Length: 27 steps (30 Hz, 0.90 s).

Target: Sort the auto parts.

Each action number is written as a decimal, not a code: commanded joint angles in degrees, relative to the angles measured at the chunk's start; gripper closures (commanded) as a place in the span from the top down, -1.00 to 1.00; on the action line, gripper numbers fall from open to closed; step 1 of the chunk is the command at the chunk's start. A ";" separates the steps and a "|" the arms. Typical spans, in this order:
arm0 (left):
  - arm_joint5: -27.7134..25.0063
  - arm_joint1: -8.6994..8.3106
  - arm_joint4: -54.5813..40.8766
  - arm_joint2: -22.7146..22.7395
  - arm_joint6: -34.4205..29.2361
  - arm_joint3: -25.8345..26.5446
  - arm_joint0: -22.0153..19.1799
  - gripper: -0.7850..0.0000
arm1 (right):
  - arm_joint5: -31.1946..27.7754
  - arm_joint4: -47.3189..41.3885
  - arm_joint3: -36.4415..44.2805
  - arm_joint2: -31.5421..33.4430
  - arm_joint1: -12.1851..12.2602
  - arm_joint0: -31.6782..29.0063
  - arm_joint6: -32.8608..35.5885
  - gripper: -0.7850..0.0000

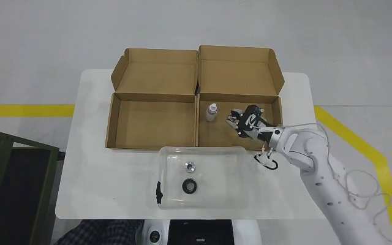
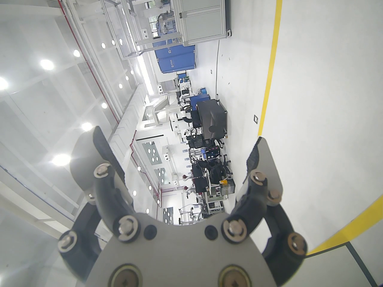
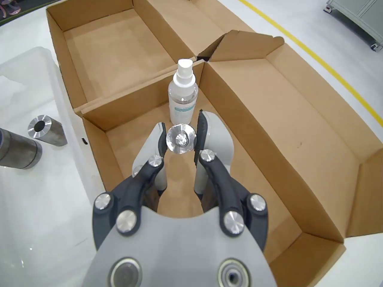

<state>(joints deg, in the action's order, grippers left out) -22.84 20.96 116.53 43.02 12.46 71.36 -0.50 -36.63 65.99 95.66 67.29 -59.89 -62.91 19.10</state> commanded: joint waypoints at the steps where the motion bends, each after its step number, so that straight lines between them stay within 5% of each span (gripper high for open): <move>1: 0.00 0.00 0.00 0.00 0.00 0.00 0.00 1.00 | 0.05 -0.21 -1.69 -1.49 -0.33 1.50 0.60 -1.00; 24: 0.00 0.00 0.00 0.00 0.00 0.00 0.00 1.00 | 3.07 3.36 -14.91 -11.40 -3.54 13.11 6.71 -0.99; 27: 0.00 0.00 0.00 0.00 0.00 0.00 0.00 1.00 | 3.20 3.56 -15.46 -11.96 -3.80 13.64 7.07 -0.76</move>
<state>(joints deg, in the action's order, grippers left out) -22.84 20.96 116.53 43.02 12.46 71.36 -0.50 -33.47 69.51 80.32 55.45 -63.63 -49.39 26.09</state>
